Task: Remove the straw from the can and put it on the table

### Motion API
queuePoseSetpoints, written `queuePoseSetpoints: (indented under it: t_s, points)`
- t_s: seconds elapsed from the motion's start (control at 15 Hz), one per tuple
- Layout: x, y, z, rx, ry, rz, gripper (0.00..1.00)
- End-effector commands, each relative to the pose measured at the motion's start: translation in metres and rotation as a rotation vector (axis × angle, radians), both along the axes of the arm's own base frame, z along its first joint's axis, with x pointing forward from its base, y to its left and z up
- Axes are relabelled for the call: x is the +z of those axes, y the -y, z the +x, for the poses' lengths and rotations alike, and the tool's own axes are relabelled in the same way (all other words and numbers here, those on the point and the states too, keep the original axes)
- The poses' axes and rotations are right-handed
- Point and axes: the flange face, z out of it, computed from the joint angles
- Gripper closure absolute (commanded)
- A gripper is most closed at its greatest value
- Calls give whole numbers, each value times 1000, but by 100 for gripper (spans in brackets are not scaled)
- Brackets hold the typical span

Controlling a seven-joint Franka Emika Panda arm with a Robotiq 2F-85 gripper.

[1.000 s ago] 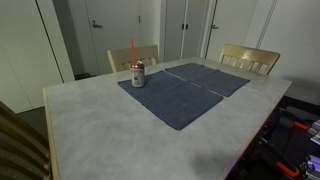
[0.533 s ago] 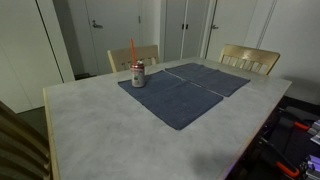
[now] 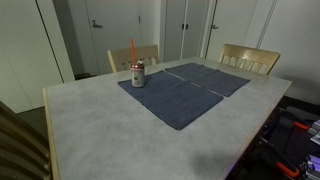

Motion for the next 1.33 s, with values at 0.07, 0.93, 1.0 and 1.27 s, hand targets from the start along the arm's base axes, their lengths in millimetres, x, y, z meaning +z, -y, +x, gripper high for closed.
queuePoseSetpoints:
  t_s: [0.07, 0.93, 1.0, 1.27]
  points:
    - [8, 2, 36, 127, 122, 174, 0]
    - [2, -8, 73, 227, 220, 247, 0]
    - [1, -11, 82, 254, 222, 250, 0]
    - [-5, -23, 125, 363, 189, 264, 0]
